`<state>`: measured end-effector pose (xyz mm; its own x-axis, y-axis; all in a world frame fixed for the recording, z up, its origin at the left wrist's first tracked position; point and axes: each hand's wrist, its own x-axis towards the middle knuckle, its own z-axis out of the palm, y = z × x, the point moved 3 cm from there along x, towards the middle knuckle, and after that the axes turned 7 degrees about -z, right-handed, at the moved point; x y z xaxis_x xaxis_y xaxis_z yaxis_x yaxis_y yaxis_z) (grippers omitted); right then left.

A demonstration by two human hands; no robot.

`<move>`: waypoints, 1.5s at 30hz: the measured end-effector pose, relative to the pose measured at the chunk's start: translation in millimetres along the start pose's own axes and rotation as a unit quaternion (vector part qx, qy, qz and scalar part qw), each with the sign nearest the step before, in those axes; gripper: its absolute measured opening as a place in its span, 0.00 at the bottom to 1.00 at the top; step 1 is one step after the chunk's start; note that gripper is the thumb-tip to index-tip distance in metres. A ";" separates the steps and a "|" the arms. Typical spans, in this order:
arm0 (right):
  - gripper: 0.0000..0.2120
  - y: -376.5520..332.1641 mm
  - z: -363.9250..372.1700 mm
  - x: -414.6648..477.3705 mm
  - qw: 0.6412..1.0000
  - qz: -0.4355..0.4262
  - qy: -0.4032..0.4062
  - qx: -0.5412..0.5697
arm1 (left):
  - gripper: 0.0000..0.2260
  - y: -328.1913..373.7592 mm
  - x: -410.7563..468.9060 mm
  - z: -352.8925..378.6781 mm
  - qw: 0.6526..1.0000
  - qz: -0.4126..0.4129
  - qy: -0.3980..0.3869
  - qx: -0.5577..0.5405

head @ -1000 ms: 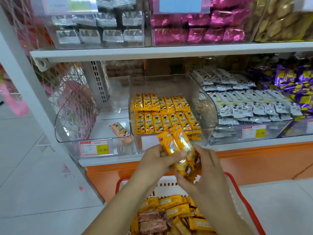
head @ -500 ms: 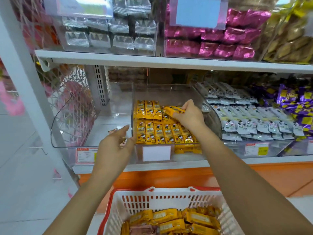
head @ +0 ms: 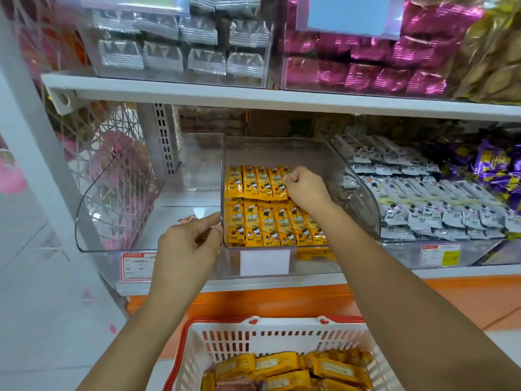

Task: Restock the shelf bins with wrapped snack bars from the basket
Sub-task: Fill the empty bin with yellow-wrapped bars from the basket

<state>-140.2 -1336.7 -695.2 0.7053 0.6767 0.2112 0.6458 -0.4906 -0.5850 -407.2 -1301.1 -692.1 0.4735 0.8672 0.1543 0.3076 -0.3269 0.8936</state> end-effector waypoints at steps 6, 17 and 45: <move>0.09 -5.2 -13.7 -17.8 0.996 -0.020 0.078 0.023 | 0.12 0.1 -3.8 2.0 1.000 0.020 0.004 0.014; 0.24 -24.3 -30.8 -168.7 0.961 -0.222 0.135 0.095 | 0.17 -11.5 -47.0 -6.9 0.988 0.101 -0.028 0.112; 0.40 152.8 195.1 -273.5 0.897 -0.100 -0.345 -0.259 | 0.17 -151.6 -113.0 -4.7 0.737 -0.103 -0.404 0.533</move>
<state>-291.4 -1489.7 -995.1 0.3270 0.8708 -0.3671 0.9144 -0.3897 -0.1098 -511.3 -1347.8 -843.0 0.5302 0.5743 -0.6238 0.7114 -0.7016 -0.0413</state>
